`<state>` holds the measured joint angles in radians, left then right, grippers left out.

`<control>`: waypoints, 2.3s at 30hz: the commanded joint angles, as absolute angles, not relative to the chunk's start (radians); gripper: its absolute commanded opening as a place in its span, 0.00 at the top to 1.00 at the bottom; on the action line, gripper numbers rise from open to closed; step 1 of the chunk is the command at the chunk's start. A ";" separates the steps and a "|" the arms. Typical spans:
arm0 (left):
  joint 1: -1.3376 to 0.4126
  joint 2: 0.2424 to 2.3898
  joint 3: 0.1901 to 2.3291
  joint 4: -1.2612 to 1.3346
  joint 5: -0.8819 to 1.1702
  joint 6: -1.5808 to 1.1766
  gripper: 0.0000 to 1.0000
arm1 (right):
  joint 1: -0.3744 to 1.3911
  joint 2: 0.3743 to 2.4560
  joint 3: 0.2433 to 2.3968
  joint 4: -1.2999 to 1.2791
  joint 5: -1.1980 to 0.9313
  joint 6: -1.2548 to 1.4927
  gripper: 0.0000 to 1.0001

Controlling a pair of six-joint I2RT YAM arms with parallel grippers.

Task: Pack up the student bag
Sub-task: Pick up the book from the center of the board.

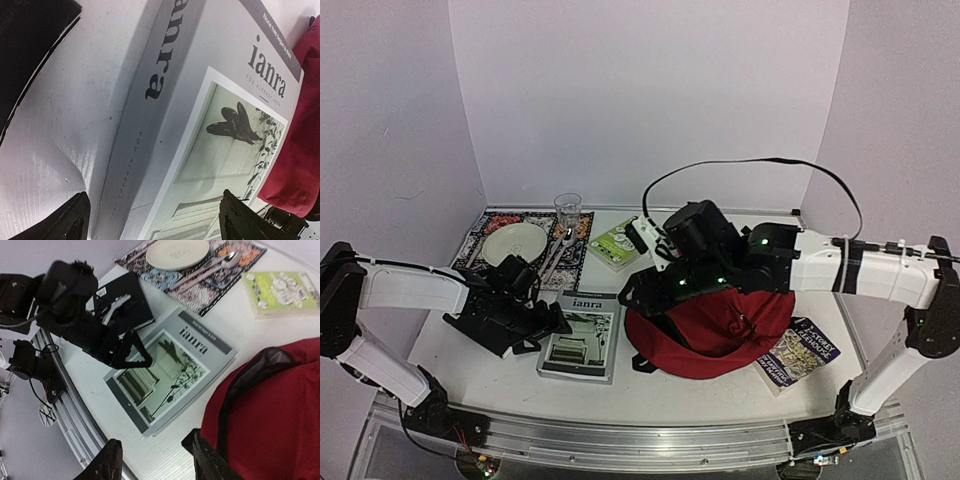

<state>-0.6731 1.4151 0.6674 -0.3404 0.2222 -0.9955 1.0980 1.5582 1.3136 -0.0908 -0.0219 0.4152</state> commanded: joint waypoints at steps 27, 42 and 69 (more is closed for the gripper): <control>-0.647 1.466 0.634 -0.203 0.286 -1.001 0.10 | 1.094 1.993 1.291 0.066 -0.174 0.834 0.49; -0.647 1.462 0.629 -0.164 0.318 -1.027 0.11 | 1.089 1.974 1.315 0.135 -0.237 0.815 0.87; -0.631 1.188 0.383 0.056 0.277 -1.338 0.08 | 0.957 1.887 1.256 0.316 -0.455 1.087 1.00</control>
<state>-0.6357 1.2420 0.4181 -0.0507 0.2691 -1.2278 0.9791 1.9484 1.2676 0.2392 -0.3953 0.9958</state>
